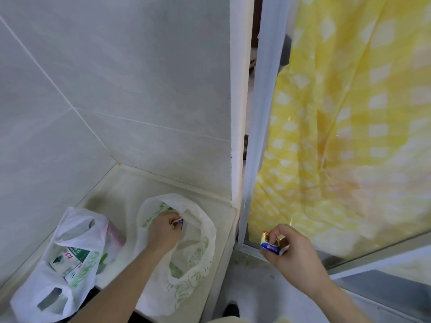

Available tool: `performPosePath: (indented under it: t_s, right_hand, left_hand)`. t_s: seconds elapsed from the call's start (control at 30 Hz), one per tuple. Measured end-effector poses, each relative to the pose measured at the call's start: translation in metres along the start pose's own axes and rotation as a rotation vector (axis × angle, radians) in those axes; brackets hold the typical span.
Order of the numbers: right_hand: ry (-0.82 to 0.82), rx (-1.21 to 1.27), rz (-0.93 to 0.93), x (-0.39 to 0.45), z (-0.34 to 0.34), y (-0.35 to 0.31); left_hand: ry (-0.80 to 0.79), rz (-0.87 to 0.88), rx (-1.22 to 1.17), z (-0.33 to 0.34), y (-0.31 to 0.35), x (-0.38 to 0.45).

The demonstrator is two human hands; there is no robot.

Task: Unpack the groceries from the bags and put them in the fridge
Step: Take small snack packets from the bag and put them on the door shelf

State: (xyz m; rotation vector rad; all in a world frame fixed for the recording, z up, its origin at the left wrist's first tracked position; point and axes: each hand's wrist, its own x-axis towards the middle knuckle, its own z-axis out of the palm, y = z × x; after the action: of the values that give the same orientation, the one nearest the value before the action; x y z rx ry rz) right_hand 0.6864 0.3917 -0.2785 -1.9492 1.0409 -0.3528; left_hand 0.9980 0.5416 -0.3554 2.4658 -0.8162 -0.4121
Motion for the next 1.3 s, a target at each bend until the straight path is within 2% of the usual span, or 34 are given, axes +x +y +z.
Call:
performPosePath:
  t_s: [0.13,0.27,0.4,0.63,1.0,1.3]
  right_hand:
    - [0.029,0.099,0.023,-0.013,-0.019,0.004]
    - [0.108,0.190,0.054,-0.035,-0.063,0.012]
    - [0.240,0.263,0.111,-0.064,-0.124,0.029]
    - [0.606,0.355,0.210,-0.148,-0.236,0.068]
    - [1.228,0.283,0.393,-0.311,-0.352,0.112]
    - [1.661,0.083,0.734,-0.395,-0.398,0.122]
  left_hand:
    - [0.076,-0.009,-0.264,-0.033,0.040,-0.035]
    - [-0.009,0.072,-0.506,-0.031,0.134,-0.071]
    - [-0.234,0.220,-0.655,-0.007,0.246,-0.115]
    - [-0.589,0.550,-0.698,0.048,0.410,-0.186]
    - [-1.207,0.837,-0.721,0.154,0.576,-0.318]
    - [-1.651,1.068,-0.630,0.223,0.699,-0.421]
